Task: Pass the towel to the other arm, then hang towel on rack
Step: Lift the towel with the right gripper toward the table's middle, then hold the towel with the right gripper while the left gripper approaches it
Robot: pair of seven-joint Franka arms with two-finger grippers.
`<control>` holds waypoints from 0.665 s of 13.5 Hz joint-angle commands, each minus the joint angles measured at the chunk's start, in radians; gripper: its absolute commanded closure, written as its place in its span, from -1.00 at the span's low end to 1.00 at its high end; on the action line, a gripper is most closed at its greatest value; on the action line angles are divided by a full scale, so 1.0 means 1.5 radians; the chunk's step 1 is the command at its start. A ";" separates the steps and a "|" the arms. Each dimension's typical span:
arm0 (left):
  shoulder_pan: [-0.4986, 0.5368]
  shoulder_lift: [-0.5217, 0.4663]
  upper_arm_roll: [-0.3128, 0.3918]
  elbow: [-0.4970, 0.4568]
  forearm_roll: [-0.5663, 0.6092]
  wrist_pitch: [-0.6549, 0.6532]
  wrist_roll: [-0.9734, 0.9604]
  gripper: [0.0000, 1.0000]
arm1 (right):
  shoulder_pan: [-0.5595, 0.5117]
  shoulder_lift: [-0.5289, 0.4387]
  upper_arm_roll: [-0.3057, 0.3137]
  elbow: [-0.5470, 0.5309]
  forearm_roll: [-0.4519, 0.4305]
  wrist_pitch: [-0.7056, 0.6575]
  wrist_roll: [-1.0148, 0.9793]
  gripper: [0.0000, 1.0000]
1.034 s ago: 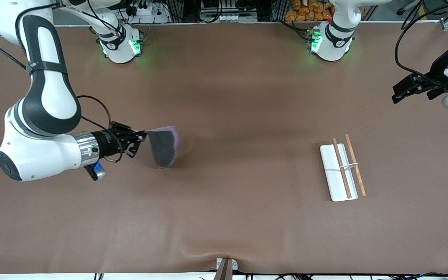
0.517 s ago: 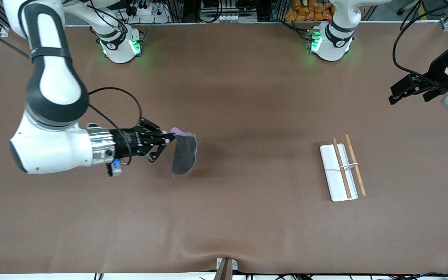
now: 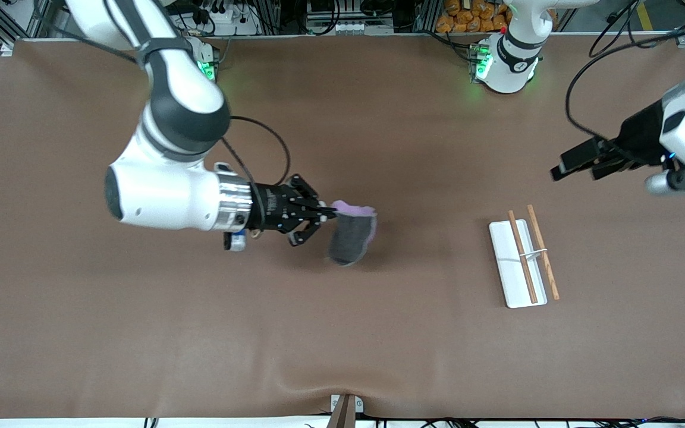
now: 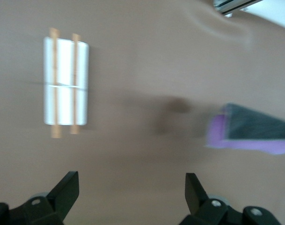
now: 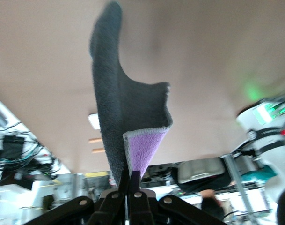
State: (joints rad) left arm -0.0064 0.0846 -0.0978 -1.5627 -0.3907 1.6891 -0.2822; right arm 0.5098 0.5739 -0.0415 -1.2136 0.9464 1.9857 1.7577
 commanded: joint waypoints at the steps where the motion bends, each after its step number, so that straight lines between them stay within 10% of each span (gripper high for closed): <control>1: -0.001 0.036 -0.001 0.004 -0.080 0.030 -0.082 -1.00 | 0.021 0.001 -0.008 0.004 0.032 0.043 0.042 1.00; 9: -0.040 0.152 -0.001 -0.014 -0.267 0.101 -0.246 -1.00 | 0.063 0.000 -0.009 0.003 0.088 0.123 0.075 1.00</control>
State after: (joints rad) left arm -0.0381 0.2935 -0.1003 -1.5833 -0.7419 1.8019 -0.5600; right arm 0.5851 0.5750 -0.0428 -1.2138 1.0559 2.1465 1.8433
